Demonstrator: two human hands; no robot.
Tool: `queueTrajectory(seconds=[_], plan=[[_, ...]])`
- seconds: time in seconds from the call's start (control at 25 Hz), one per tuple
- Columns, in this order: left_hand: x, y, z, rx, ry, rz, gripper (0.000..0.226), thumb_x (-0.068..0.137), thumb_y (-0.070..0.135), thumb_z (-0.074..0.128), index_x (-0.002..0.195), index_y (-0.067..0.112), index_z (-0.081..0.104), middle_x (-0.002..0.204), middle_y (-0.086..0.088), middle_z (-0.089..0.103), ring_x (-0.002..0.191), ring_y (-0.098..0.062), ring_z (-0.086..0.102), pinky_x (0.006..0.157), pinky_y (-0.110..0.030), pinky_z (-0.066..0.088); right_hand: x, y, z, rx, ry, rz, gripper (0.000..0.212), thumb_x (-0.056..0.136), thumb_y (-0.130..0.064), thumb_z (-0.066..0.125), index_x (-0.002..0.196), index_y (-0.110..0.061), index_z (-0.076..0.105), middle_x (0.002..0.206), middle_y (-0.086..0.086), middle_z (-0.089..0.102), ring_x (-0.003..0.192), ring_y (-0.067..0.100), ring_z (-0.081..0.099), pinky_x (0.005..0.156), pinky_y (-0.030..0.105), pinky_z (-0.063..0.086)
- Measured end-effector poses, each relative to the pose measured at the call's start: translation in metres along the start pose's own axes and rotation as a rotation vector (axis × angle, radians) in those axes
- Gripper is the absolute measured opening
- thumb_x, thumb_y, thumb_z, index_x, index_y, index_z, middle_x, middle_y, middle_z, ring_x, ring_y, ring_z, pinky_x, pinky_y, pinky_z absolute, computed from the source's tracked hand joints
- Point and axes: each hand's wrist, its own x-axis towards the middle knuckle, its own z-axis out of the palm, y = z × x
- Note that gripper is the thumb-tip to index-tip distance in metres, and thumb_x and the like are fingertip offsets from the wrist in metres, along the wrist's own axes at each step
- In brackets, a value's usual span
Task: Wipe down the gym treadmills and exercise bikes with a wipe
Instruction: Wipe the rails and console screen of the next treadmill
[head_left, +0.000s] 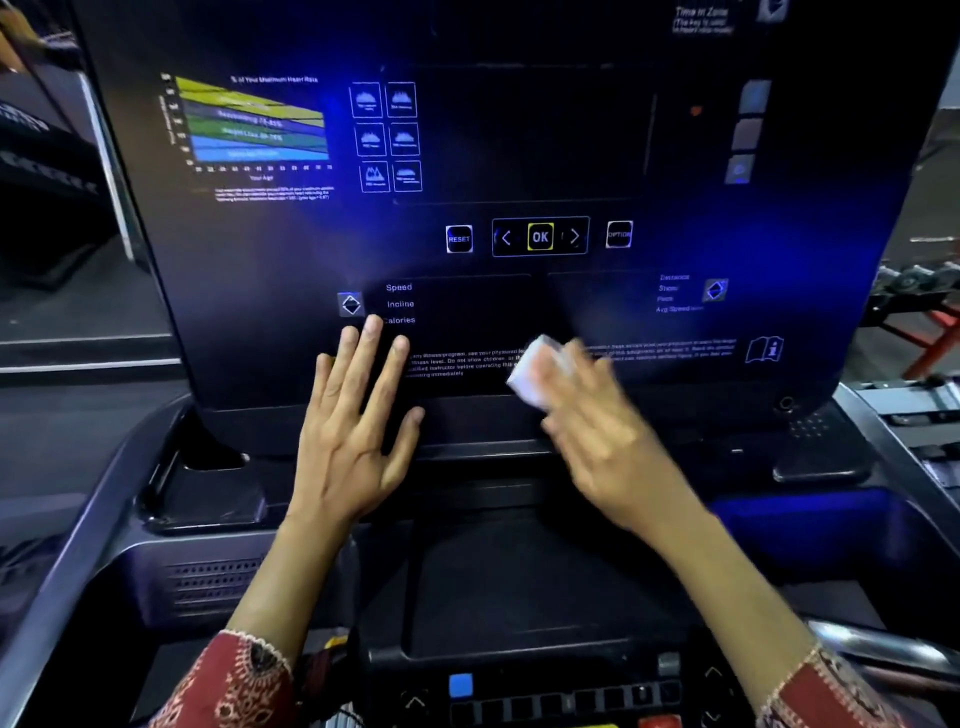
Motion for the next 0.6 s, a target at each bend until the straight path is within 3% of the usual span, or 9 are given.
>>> queueTrajectory(seconds=[0.12,0.28,0.36,0.52,0.6], plan=[[0.001,-0.002,0.000,-0.009,0.004,0.017,0.054,0.092,0.027,0.049,0.141,0.006,0.037,0.149,-0.017,0.028,0.146,-0.017,0.008,0.118,-0.037,0.010,0.013,-0.022,0.016,0.013,-0.133,-0.174,0.040,0.101,-0.014,0.040,0.139,-0.004,0.044,0.147,0.008,0.042,0.139,0.024,0.033,0.118,0.037,0.020],[-0.001,0.002,-0.001,-0.039,-0.009,-0.010,0.054,0.093,0.027,0.048,0.142,0.006,0.037,0.151,-0.017,0.026,0.146,-0.020,0.009,0.118,-0.040,0.012,0.011,0.016,-0.004,-0.085,0.050,0.142,0.046,0.100,-0.002,0.040,0.145,-0.003,0.030,0.152,0.007,0.028,0.146,0.021,0.016,0.121,0.037,0.010],[0.000,0.005,-0.001,-0.044,-0.019,-0.008,0.054,0.093,0.028,0.048,0.142,0.007,0.035,0.151,-0.017,0.025,0.146,-0.020,0.010,0.118,-0.041,0.013,-0.006,0.014,-0.007,-0.041,0.086,0.276,0.046,0.102,-0.009,0.040,0.146,-0.002,0.027,0.154,0.007,0.024,0.147,0.022,0.012,0.121,0.038,0.010],[0.009,0.016,0.004,-0.049,-0.024,0.017,0.054,0.094,0.029,0.047,0.142,0.007,0.035,0.151,-0.017,0.025,0.146,-0.020,0.010,0.118,-0.039,0.010,-0.001,0.006,0.002,-0.092,0.010,-0.031,0.038,0.106,-0.015,0.028,0.138,0.000,0.042,0.146,0.008,0.037,0.140,0.025,0.031,0.118,0.038,0.019],[0.016,0.025,0.008,-0.045,-0.020,0.019,0.054,0.093,0.028,0.047,0.142,0.007,0.036,0.151,-0.017,0.025,0.146,-0.020,0.009,0.118,-0.038,0.009,-0.004,0.031,-0.011,-0.147,0.080,0.096,0.040,0.106,-0.010,0.023,0.140,0.001,0.041,0.149,0.010,0.033,0.142,0.025,0.026,0.119,0.040,0.017]])
